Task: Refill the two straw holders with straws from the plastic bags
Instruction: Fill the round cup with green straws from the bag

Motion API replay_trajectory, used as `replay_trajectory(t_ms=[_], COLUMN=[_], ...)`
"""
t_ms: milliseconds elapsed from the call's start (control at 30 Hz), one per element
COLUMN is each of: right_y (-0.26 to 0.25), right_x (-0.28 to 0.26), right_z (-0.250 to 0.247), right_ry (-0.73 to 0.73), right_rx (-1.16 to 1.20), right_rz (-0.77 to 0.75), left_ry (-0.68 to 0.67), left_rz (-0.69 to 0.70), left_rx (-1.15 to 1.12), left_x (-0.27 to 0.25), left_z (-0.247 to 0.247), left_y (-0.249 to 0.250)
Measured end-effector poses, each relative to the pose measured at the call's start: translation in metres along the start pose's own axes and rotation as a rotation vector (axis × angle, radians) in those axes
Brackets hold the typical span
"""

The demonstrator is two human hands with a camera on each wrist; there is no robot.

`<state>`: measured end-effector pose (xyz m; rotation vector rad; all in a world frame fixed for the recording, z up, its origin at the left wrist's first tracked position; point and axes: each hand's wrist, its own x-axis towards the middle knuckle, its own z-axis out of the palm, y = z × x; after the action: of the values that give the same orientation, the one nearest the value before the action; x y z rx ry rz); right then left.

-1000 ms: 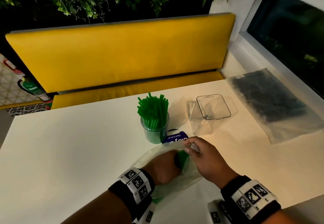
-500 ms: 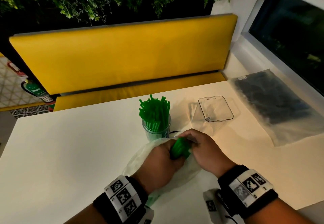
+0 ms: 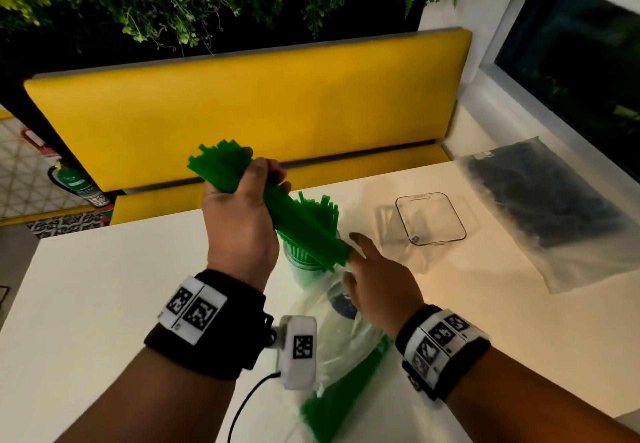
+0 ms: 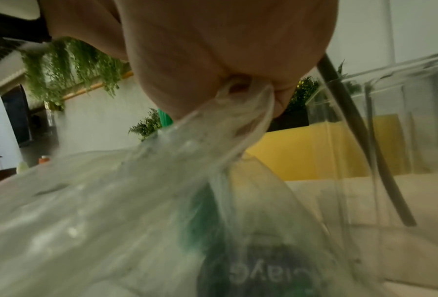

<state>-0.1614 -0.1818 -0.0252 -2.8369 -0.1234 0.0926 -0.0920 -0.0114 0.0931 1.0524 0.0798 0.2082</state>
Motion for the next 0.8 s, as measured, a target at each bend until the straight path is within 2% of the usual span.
replay_trajectory(t_ms=[67, 167, 400, 567, 800], right_y=[-0.001, -0.003, -0.002, -0.003, -0.007], right_x=[0.009, 0.016, 0.019, 0.02, 0.02], right_z=[0.001, 0.001, 0.003, 0.003, 0.002], right_ry=[-0.011, 0.007, 0.012, 0.048, 0.047], right_rx=[-0.003, 0.009, 0.013, 0.019, 0.03], right_rz=[-0.012, -0.012, 0.004, 0.004, 0.028], left_ry=[0.08, 0.12, 0.011, -0.038, -0.12], left_rz=[0.023, 0.089, 0.247, 0.296, 0.316], left_rx=[0.025, 0.079, 0.319, 0.432, 0.432], left_x=[0.009, 0.013, 0.013, 0.017, 0.015], left_z=[-0.003, -0.004, -0.001, -0.007, -0.014], left_y=[-0.008, -0.013, -0.033, -0.034, -0.034])
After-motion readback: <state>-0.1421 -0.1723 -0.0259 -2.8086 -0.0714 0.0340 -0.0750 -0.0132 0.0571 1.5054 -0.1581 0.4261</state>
